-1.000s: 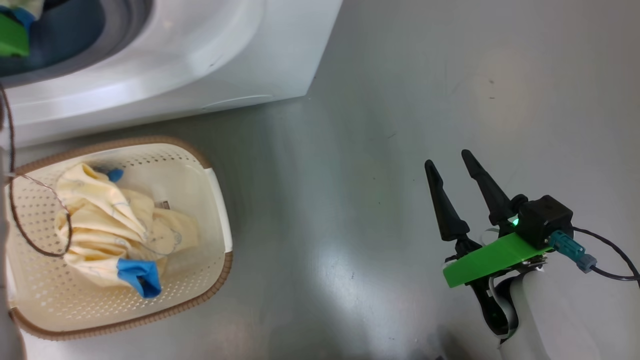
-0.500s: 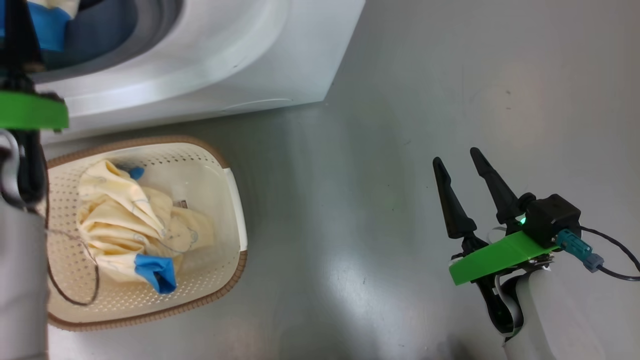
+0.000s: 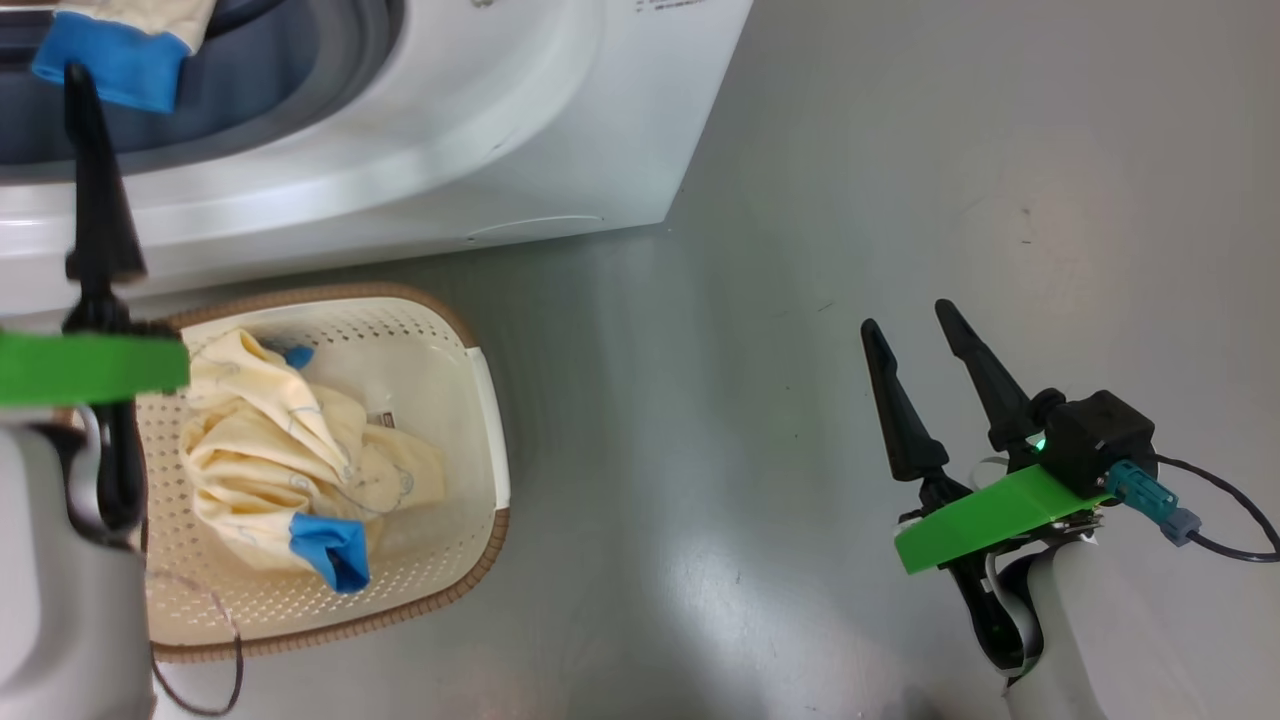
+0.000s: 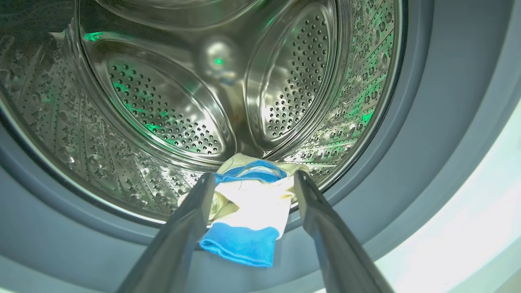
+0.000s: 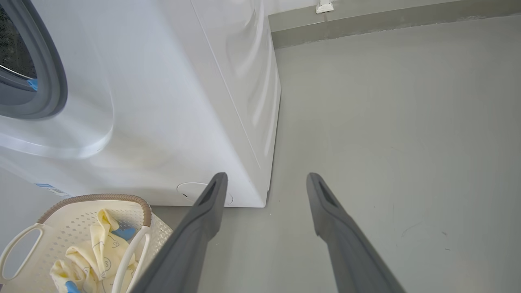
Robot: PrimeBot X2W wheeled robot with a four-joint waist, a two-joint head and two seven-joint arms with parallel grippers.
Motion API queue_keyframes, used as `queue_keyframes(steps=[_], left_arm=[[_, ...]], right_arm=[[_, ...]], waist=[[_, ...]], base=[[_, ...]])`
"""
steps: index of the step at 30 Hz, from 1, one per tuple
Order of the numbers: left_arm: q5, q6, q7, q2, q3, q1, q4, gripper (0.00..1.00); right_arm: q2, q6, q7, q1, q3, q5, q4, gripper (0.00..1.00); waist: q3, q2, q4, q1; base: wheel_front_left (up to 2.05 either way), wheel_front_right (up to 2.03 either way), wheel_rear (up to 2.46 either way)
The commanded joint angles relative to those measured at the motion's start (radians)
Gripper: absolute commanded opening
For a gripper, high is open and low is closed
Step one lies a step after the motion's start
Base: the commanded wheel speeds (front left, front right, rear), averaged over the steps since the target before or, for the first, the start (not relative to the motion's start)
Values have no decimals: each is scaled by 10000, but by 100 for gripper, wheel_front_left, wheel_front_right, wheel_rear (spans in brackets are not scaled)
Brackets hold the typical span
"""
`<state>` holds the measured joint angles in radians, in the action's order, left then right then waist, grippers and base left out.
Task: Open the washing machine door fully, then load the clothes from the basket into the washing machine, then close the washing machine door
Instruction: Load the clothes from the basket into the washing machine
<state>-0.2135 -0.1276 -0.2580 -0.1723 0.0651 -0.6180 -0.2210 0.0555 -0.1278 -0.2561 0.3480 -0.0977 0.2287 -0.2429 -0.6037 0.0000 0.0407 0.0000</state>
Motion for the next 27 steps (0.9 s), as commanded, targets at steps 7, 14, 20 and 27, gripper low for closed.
queue_keyframes(steps=[7,14,20,27], left_arm=[[143,-29,-38,-77,972,1367,645,100],[190,-30,-38,322,1237,2290,931,100],[242,-30,-38,559,1415,2908,944,100],[332,-30,-38,641,1559,3472,769,100]], right_arm=[[-53,-29,-57,-209,-287,-100,207,100],[-53,-29,-57,-244,-244,-130,217,100],[-53,-29,-57,-208,-286,-143,199,100],[-53,-29,-57,-212,-300,-152,184,100]], waist=[[9,0,62,0],[22,0,-15,0],[38,0,-55,0],[36,0,-57,0]], base=[[0,0,0],[0,0,0],[0,0,0],[0,0,0]])
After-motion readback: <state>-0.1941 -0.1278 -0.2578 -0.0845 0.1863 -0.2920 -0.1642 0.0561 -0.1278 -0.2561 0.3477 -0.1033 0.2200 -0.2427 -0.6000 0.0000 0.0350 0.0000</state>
